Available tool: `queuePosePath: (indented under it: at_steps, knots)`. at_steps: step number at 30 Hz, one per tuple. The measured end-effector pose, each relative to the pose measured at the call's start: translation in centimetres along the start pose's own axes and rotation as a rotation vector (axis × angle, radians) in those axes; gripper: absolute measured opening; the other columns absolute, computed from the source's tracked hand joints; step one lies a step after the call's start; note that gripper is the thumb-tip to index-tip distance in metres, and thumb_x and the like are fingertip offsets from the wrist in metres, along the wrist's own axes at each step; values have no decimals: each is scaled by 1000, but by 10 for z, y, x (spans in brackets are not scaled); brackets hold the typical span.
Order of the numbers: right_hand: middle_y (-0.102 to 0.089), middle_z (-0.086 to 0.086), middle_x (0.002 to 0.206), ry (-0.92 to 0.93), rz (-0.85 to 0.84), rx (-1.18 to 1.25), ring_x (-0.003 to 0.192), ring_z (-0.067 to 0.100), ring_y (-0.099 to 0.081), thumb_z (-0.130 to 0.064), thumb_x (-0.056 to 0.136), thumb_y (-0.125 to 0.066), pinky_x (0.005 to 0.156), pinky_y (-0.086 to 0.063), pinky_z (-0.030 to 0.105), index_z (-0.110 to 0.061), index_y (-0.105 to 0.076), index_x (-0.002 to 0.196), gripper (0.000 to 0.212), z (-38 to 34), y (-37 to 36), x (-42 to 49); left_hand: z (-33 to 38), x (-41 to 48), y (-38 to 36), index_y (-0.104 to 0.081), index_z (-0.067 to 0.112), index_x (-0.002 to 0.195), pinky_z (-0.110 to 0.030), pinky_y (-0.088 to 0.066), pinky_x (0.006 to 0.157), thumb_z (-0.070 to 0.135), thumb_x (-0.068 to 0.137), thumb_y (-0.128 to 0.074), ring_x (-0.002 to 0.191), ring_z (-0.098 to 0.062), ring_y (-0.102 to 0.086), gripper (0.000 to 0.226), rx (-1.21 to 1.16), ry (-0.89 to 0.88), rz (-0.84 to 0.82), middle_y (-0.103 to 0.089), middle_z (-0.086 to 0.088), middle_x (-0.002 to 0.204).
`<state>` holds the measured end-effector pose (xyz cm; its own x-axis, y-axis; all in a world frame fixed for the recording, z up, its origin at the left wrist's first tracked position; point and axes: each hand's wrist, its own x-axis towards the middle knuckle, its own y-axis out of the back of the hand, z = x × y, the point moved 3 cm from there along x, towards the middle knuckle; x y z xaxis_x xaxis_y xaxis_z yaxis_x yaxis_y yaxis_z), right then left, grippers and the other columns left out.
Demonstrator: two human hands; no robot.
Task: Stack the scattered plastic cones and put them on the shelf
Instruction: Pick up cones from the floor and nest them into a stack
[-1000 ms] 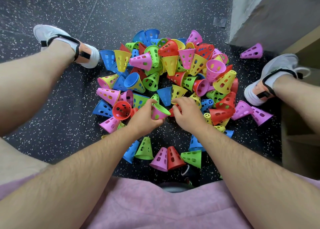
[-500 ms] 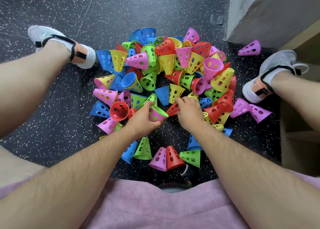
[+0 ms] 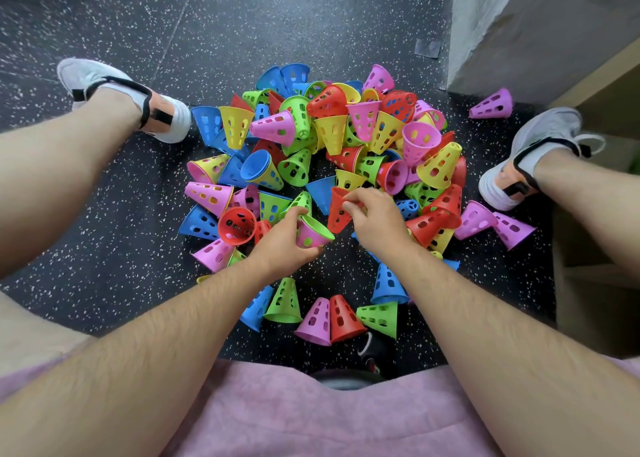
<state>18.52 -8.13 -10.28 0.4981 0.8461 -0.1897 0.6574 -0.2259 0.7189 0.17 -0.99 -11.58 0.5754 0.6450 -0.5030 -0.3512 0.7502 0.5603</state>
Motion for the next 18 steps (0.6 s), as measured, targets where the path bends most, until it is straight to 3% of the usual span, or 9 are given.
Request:
queuePosePath:
  at_steps: [3,6,10,14,18]
  knots:
    - [-49,-4,123,14,85,35,126,16,-38,-31,97,-63,107,-33,29,-23,-72,102,13,-5,6,-5,2,0,-1,-29,25,153,-25,-55,62,30,89,-77,78,-11,-68,80,-7,-11,3,-61,7,103]
    - [-48,-4,128,-4,18,166,122,11,-46,-29,97,-64,105,-38,28,-24,-73,103,12,-12,7,-11,4,1,-3,-28,25,154,-21,-52,65,28,88,-78,82,-7,-67,83,-42,-33,-8,-63,9,103]
    - [-53,-8,128,12,-93,125,118,8,-49,-34,97,-62,100,-40,28,-29,-71,110,16,-20,6,-22,6,5,-6,-29,26,155,-32,-58,89,31,83,-85,101,-11,-68,91,-144,-62,-1,-65,3,125]
    - [-54,-11,128,-36,-258,94,118,6,-53,-32,93,-58,96,-42,27,-35,-58,125,33,-20,2,-36,10,4,-6,-26,29,158,-15,-52,66,24,83,-84,87,-8,-68,95,-176,-65,-17,-64,2,124]
    - [-54,-8,137,-93,-384,60,125,5,-52,-25,89,-55,103,-42,29,-31,-46,139,51,-16,-2,-46,2,0,-8,-35,29,150,-33,-63,66,27,81,-86,84,-16,-73,86,-57,-37,-77,-67,1,119]
